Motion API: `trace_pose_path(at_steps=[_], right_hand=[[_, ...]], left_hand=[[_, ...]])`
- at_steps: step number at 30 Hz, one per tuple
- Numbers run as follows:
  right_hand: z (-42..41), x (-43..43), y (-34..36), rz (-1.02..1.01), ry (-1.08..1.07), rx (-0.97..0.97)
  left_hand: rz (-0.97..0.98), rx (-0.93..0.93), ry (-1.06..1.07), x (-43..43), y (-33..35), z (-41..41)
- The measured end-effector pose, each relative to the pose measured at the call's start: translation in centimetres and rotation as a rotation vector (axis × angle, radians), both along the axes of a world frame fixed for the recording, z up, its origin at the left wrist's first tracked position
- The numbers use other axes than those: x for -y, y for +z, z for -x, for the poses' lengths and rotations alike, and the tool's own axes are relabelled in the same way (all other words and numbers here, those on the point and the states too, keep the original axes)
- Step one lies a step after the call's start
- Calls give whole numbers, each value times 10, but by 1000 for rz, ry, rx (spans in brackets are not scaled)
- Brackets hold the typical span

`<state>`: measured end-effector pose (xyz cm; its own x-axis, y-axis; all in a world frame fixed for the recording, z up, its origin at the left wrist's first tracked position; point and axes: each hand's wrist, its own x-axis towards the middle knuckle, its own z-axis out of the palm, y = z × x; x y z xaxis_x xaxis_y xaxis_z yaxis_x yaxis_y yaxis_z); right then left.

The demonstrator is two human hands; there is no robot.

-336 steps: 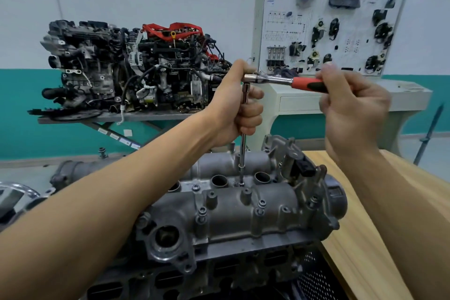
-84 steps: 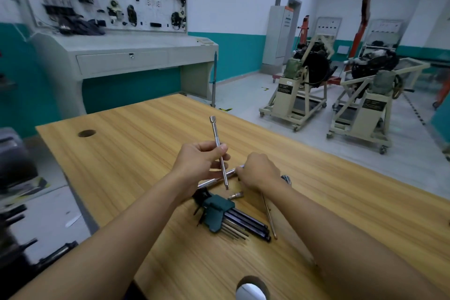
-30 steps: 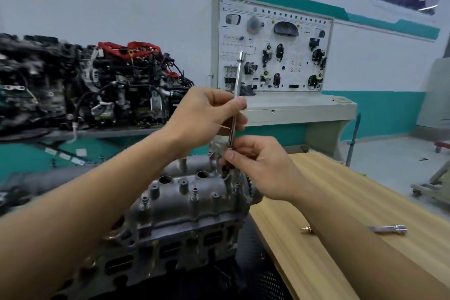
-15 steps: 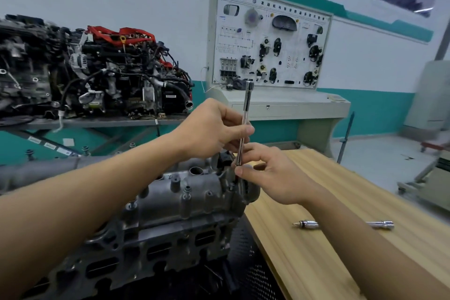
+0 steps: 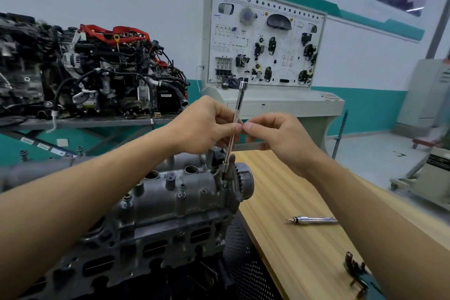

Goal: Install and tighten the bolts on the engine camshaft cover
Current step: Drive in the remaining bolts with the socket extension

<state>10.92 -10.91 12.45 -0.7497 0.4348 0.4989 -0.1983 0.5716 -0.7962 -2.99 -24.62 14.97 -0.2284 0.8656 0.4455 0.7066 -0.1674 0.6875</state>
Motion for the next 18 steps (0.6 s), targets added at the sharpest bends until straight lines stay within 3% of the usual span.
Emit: trace_pose_path(at_steps=[6, 11, 18], right_hand=[[9, 5, -3, 108, -59, -64], [13, 9, 8, 60, -78, -125], [14, 17, 15, 78, 106, -82]], left_hand=[[-49, 51, 37, -1, -2, 2], [-67, 47, 39, -3, -4, -1], [-81, 34, 49, -7, -11, -2]])
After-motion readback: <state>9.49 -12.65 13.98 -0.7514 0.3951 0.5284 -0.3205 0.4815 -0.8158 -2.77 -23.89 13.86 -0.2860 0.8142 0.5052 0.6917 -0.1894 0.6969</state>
